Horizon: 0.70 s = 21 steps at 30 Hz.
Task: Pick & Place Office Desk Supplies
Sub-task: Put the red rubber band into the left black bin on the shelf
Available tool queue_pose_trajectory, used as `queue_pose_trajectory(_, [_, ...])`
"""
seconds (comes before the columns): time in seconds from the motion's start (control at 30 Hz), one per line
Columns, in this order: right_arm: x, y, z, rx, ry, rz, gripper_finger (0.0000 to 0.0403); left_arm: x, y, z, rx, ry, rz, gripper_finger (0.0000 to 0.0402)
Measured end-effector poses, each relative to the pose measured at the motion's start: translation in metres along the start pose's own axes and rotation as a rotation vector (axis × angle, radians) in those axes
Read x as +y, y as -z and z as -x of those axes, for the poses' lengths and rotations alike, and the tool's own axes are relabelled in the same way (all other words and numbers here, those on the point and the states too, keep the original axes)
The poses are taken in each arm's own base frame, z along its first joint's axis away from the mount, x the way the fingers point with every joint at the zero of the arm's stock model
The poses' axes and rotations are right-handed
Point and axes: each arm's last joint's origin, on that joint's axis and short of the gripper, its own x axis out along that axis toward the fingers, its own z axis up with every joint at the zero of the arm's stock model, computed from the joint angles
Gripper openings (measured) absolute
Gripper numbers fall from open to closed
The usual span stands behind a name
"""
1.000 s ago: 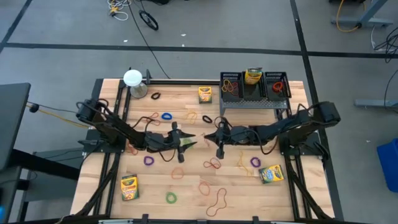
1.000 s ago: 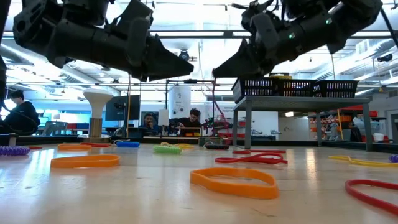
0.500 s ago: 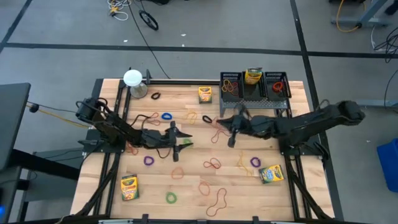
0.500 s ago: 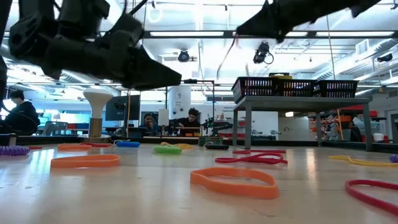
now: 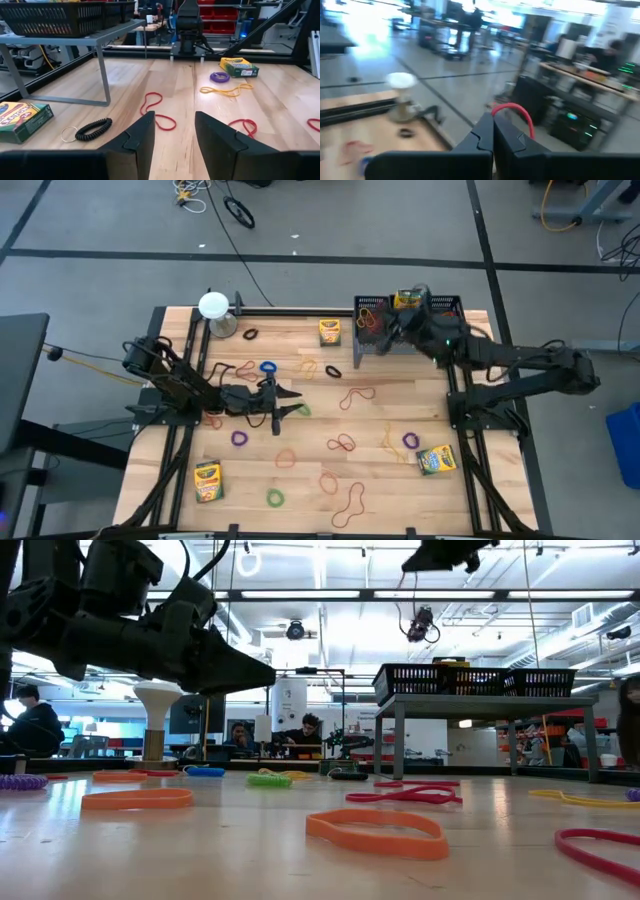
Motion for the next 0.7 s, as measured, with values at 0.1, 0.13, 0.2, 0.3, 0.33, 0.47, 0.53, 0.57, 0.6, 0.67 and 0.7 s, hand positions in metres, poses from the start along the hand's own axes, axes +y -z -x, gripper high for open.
queue_pose_trajectory(0.1, [-0.018,0.008,-0.012,0.039,0.087,-0.009,0.0000,0.000,0.000,0.000,0.001,-0.001,0.001,0.0146])
queue_pose_trajectory(0.13, [-0.023,0.013,-0.017,0.053,0.101,-0.023,0.0000,0.000,0.000,0.000,0.002,-0.001,0.000,0.0146])
queue_pose_trajectory(0.2, [-0.031,0.027,-0.026,0.101,0.092,-0.048,0.0000,0.000,0.000,0.000,0.003,-0.001,0.000,0.0146])
queue_pose_trajectory(0.3, [-0.037,0.044,-0.038,0.157,0.054,-0.084,0.0000,0.000,0.000,0.000,0.004,-0.001,-0.001,0.0146])
queue_pose_trajectory(0.33, [-0.038,0.049,-0.042,0.173,0.055,-0.086,0.0000,0.000,0.000,0.000,0.004,-0.001,-0.001,0.0146])
queue_pose_trajectory(0.47, [-0.037,0.061,-0.053,0.224,0.058,-0.076,0.0004,0.000,0.000,0.000,0.004,-0.001,-0.001,0.0146])
queue_pose_trajectory(0.53, [-0.035,0.065,-0.056,0.238,0.054,-0.071,0.0004,0.000,0.000,0.000,0.004,-0.001,-0.001,0.0146])
queue_pose_trajectory(0.57, [-0.034,0.066,-0.057,0.242,0.048,-0.069,0.0005,0.000,0.000,0.000,0.004,-0.001,-0.001,0.0146])
queue_pose_trajectory(0.6, [-0.034,0.067,-0.058,0.248,0.046,-0.067,0.0005,0.000,0.000,0.000,0.005,-0.001,-0.001,0.0146])
queue_pose_trajectory(0.67, [-0.032,0.070,-0.061,0.259,0.044,-0.063,0.0005,0.000,0.001,0.000,0.005,-0.001,-0.002,0.0146])
queue_pose_trajectory(0.7, [-0.032,0.071,-0.061,0.263,0.043,-0.062,0.0005,0.000,0.001,0.000,0.005,-0.001,-0.001,0.0146])
